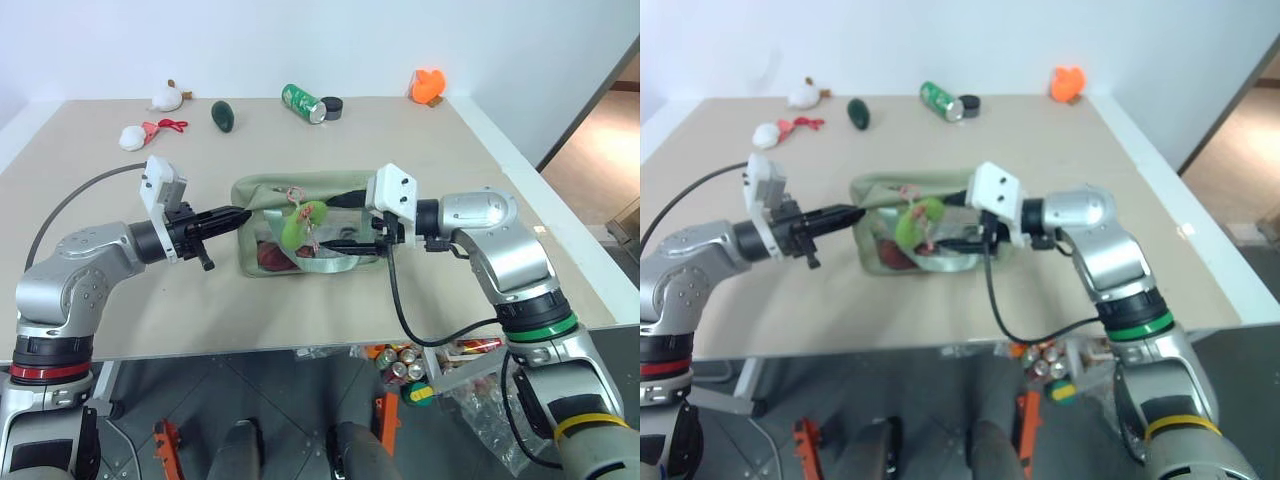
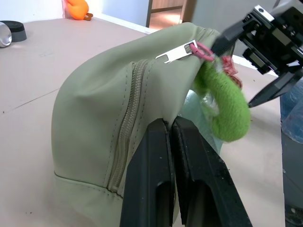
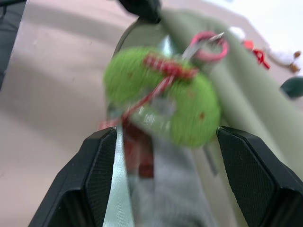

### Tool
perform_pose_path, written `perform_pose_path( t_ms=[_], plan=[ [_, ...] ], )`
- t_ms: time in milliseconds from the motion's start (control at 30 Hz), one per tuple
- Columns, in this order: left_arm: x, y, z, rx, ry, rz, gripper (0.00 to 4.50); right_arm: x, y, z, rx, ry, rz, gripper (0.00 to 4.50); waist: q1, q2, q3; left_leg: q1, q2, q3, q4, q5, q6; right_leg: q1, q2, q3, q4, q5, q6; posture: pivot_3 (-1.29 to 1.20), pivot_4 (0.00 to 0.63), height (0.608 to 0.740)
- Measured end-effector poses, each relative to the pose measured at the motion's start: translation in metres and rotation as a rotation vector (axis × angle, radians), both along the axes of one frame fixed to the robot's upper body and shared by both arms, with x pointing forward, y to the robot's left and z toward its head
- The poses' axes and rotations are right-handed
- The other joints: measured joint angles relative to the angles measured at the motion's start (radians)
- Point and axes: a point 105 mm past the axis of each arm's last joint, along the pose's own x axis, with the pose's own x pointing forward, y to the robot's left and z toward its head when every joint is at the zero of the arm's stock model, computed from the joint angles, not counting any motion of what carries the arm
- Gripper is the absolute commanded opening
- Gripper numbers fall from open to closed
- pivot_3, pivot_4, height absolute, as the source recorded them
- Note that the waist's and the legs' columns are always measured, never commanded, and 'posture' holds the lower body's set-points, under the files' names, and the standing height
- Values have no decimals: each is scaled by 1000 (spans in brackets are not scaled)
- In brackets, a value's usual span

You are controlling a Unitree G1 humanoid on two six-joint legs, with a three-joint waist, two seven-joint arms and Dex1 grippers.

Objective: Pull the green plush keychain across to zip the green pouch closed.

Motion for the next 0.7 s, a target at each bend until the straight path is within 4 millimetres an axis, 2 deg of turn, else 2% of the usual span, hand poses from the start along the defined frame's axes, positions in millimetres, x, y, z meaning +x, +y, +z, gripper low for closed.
perform_pose_path(
  t_ms=[300, 400, 633, 700],
  plan=[
    [0, -1, 0, -1, 5, 8, 0, -2, 15, 0, 30, 4, 37, 3468, 0, 0, 0, 0, 0, 0, 0, 0, 0, 0, 0, 0, 0, 0, 0, 0, 150, 740],
    [0, -1, 0, -1, 6, 8, 0, -2, 17, 0, 31, 4, 40, 2660, 0, 0, 0, 0, 0, 0, 0, 0, 0, 0, 0, 0, 0, 0, 0, 0, 150, 740],
    [0, -1, -1, -2, 9, 9, 0, -2, 24, -6, 29, 15, 60, 93, 0, 0, 0, 0, 0, 0, 0, 0, 0, 0, 0, 0, 0, 0, 0, 0, 150, 740],
    [0, -2, -1, -2, 7, 9, 0, -2, 25, -7, 28, 13, 60, 37, 0, 0, 0, 0, 0, 0, 0, 0, 0, 0, 0, 0, 0, 0, 0, 0, 150, 740]
  ],
)
